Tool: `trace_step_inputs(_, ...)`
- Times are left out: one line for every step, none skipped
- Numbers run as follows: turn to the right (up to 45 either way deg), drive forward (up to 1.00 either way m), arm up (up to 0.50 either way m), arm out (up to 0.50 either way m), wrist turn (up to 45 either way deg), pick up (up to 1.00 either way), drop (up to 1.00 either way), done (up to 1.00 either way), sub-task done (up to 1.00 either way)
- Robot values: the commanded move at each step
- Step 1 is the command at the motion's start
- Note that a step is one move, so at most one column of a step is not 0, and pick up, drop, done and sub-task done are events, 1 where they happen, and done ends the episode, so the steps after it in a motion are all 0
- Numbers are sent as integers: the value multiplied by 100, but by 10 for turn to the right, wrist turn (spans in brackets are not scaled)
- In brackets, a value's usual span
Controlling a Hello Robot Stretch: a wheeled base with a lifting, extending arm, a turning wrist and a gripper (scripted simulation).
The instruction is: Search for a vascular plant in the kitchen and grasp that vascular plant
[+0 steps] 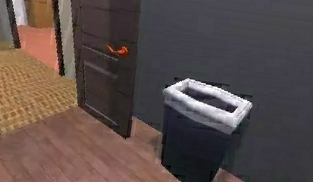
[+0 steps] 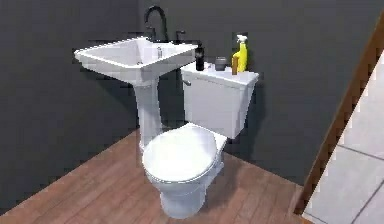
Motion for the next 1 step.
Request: trace_step_inputs(0, 40, 0, 0, 0, 0, 0, 0, 0)
